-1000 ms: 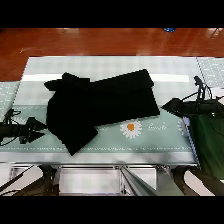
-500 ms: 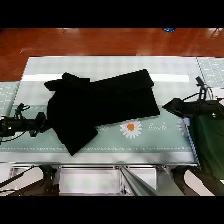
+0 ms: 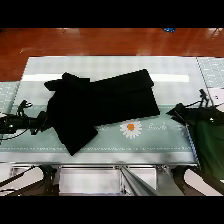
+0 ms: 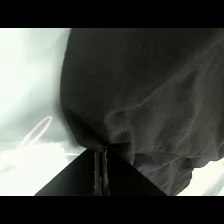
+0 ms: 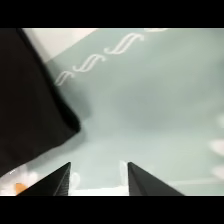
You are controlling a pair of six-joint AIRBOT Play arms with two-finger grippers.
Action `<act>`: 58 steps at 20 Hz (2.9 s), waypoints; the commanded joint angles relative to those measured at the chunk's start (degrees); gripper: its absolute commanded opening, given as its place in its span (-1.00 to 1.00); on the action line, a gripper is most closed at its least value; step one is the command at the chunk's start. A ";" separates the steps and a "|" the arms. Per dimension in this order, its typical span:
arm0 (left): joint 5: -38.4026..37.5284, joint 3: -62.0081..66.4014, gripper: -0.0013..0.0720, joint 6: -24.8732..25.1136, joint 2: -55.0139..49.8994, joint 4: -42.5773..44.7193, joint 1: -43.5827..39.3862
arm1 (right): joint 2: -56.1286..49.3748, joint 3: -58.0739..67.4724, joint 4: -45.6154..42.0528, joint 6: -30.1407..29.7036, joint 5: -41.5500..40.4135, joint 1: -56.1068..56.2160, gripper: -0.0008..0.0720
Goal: Fold the shirts.
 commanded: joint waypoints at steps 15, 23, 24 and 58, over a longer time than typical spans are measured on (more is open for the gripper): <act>-1.51 5.97 -0.90 0.17 2.62 -9.16 0.04 | -23.89 33.24 8.46 -2.34 7.39 17.88 -0.91; 0.13 39.39 -0.90 0.15 19.71 -30.16 0.15 | -9.16 74.97 -5.29 3.26 16.96 12.11 -0.92; 0.63 43.95 -0.90 0.17 21.59 -30.14 0.50 | -5.92 77.57 -5.99 3.28 16.85 11.19 -0.92; 14.67 48.28 -0.90 -25.73 -7.65 23.58 -26.36 | -16.35 42.95 -6.69 -1.31 0.26 11.52 -0.92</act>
